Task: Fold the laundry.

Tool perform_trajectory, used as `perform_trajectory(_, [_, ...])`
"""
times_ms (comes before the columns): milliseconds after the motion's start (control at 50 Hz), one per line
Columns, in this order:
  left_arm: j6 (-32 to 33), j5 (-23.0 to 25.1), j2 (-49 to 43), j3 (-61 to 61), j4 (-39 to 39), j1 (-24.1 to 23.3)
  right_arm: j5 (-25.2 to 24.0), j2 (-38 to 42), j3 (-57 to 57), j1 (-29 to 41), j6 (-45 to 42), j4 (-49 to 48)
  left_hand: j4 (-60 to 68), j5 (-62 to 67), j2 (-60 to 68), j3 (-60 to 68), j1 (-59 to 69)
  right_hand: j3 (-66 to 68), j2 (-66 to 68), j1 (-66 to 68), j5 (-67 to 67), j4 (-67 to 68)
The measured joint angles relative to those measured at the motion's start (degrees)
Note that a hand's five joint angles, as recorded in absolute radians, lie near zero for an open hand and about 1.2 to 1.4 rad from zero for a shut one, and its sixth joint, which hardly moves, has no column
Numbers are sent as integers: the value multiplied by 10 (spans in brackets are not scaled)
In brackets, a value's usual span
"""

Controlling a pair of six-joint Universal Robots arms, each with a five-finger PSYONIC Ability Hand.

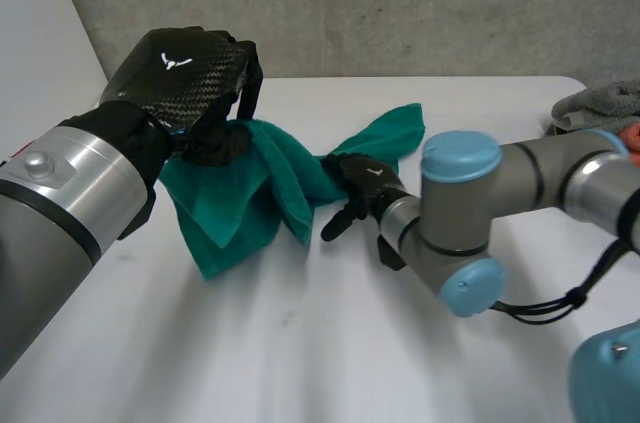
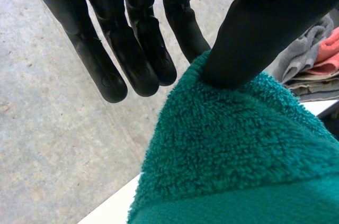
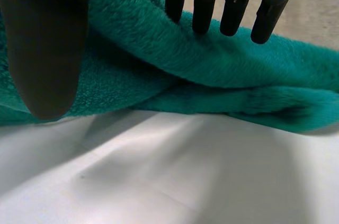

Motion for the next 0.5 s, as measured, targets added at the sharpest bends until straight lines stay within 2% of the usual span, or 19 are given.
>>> perform_trajectory(120, [-13, -13, -2, 9, -4, -14, -11, 38, -44, 37, 32, -8, 0, 0, 0, 0, 0, 13, 5, 3, 21, 10])
perform_trajectory(140, [-14, -13, -2, 9, -4, -15, -13, 40, -46, 40, 36, -10, 0, 0, 0, 0, 0, 56, 46, 44, 67, 52])
perform_trajectory(160, [-17, -15, -1, 10, -4, -16, -18, 43, -48, 45, 46, -12, 0, 0, 0, 0, 0, 177, 171, 168, 180, 172])
perform_trajectory(180, [-18, -16, -1, 11, -4, -16, -20, 44, -49, 47, 50, -14, 0, 0, 0, 0, 0, 204, 199, 194, 208, 199])
perform_trajectory(240, [-25, -21, 0, 13, -2, -12, -26, 38, -42, 49, 65, -11, 0, 0, 0, 0, 0, 452, 452, 433, 460, 449])
perform_trajectory(300, [-31, -26, 4, 12, 0, 3, -17, 10, -28, 34, 48, 5, 0, 0, 0, 0, 0, 498, 491, 434, 486, 505])
perform_trajectory(360, [-36, -28, 11, 8, 1, 21, -4, -32, -13, 9, 0, 22, 0, 0, 0, 2, 0, 503, 491, 434, 486, 508])
perform_trajectory(420, [-42, -24, 19, -4, 2, 54, 4, -113, 5, -34, -116, 47, 0, 0, 1, 2, 0, 505, 491, 434, 486, 509])
perform_trajectory(500, [-47, -3, 18, -32, 2, 84, -13, -190, 4, -63, -247, 76, 0, 0, 1, 3, 0, 505, 491, 434, 486, 509])
